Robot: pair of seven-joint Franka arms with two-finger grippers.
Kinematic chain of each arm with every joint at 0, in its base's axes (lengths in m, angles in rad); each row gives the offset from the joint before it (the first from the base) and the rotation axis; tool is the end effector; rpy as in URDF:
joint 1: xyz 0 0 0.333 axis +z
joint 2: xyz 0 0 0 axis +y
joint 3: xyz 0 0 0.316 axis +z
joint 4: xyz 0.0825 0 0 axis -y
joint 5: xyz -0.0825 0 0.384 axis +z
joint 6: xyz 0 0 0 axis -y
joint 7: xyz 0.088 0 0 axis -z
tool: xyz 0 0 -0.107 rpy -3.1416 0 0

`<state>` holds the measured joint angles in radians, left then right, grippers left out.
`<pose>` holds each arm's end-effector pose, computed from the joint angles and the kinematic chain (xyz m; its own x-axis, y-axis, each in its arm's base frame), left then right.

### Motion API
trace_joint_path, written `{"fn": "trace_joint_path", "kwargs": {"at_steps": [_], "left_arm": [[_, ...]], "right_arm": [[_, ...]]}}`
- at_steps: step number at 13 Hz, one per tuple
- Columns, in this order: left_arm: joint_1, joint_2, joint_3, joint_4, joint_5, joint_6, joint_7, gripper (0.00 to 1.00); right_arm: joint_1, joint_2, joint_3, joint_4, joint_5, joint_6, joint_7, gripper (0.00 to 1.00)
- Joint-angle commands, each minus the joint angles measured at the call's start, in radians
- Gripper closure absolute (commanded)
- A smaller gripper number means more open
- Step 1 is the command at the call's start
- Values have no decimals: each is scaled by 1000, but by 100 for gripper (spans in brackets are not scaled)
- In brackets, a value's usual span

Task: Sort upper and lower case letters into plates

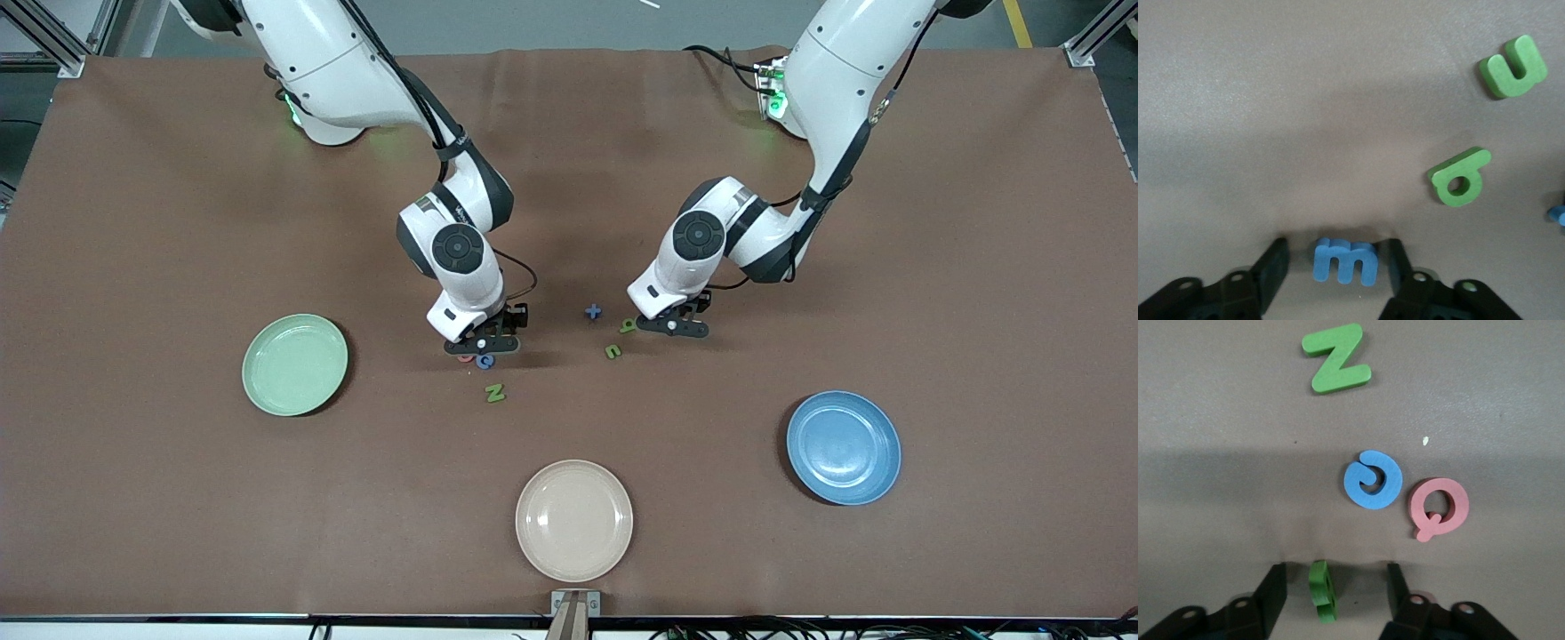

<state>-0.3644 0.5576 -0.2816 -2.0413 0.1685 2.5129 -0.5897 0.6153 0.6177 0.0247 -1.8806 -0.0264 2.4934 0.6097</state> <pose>0.4687 -0.3554 0.1695 0.9843 -0.1592 -0.0760 -0.1583 -0.9872 0.0175 0.5089 0.3783 0.1777 0.9989 0.0468 -0.0029 0.0468 -0.9989 0.0039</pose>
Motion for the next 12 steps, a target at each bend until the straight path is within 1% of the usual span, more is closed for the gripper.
{"fn": "trace_joint_path", "kwargs": {"at_steps": [1,2,3,4,5,6,7,9,12], "left_arm": [[-4,10,2,-5,17,1,-22,69],[-4,8,2,-2,17,0,-19,84],[4,7,2,3,17,0,-18,97],[10,2,4,7,17,-2,-13,99],[18,-14,10,10,17,-3,-10,99],[48,-36,15,18,19,-9,-6,99],[89,-48,13,42,19,-44,16,99],[145,-54,15,102,20,-101,56,99],[247,-39,15,174,51,-112,106,99]], "right_arm": [[12,-12,-5,-25,-17,13,50,75],[12,-15,-5,-25,-15,7,65,94],[9,-18,-3,-23,-15,4,77,100],[1,-24,-3,-23,-15,2,64,100],[-20,-41,-6,-20,-15,-10,27,100],[-70,-79,-6,-20,-15,-54,-47,100],[-139,-120,-3,-20,-12,-120,-151,100],[-269,-185,-3,-28,-7,-183,-349,100],[-426,-208,-3,-86,-7,-180,-557,100]]}}
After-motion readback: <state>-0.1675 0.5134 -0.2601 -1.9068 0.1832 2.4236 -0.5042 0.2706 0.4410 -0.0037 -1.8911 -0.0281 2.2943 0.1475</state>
